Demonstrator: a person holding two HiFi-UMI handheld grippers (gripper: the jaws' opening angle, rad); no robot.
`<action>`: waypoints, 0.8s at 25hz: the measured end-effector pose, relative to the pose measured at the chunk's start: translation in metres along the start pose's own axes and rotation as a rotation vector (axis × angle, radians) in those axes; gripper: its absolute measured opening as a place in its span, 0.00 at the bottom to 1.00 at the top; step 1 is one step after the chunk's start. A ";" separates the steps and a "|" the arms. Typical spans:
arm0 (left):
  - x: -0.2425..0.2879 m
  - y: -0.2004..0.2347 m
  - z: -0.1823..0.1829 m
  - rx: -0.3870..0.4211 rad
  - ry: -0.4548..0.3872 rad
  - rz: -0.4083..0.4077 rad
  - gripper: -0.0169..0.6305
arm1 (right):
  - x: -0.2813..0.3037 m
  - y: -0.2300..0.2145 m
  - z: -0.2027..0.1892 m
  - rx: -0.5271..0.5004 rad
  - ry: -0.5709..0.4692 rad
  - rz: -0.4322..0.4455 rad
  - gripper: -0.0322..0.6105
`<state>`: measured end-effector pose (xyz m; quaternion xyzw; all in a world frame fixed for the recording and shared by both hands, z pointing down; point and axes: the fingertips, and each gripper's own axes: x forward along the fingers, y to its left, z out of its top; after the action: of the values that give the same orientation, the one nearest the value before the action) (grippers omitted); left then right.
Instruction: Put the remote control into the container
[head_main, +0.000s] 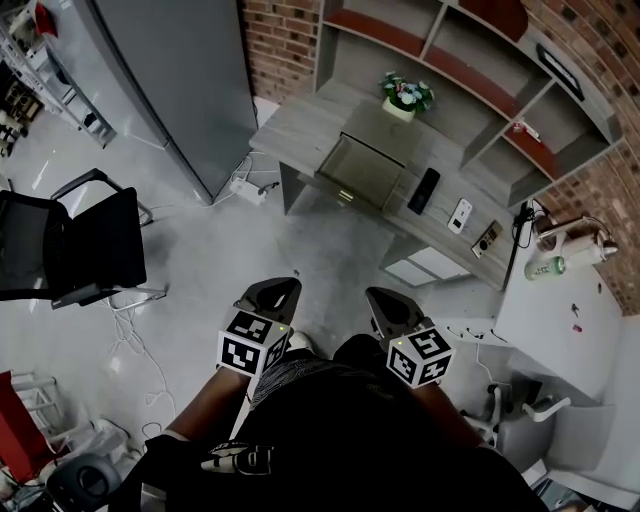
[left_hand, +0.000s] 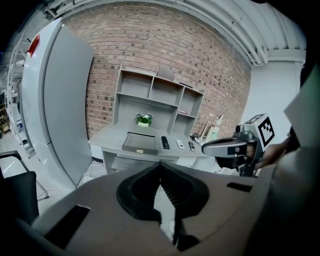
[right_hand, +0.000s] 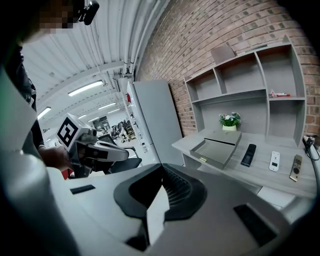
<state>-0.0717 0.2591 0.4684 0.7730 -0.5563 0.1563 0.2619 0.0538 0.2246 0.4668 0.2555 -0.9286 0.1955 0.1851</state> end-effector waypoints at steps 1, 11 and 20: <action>0.002 0.002 0.000 0.005 0.006 -0.005 0.04 | 0.004 -0.001 0.002 0.001 -0.002 -0.002 0.06; 0.035 0.017 0.014 0.030 0.033 -0.003 0.04 | 0.037 -0.029 0.019 0.009 0.007 0.015 0.06; 0.082 0.050 0.058 0.024 0.045 0.030 0.04 | 0.095 -0.084 0.056 0.041 -0.012 0.056 0.06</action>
<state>-0.0947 0.1494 0.4764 0.7638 -0.5600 0.1843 0.2628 0.0101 0.0939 0.4832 0.2341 -0.9324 0.2179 0.1686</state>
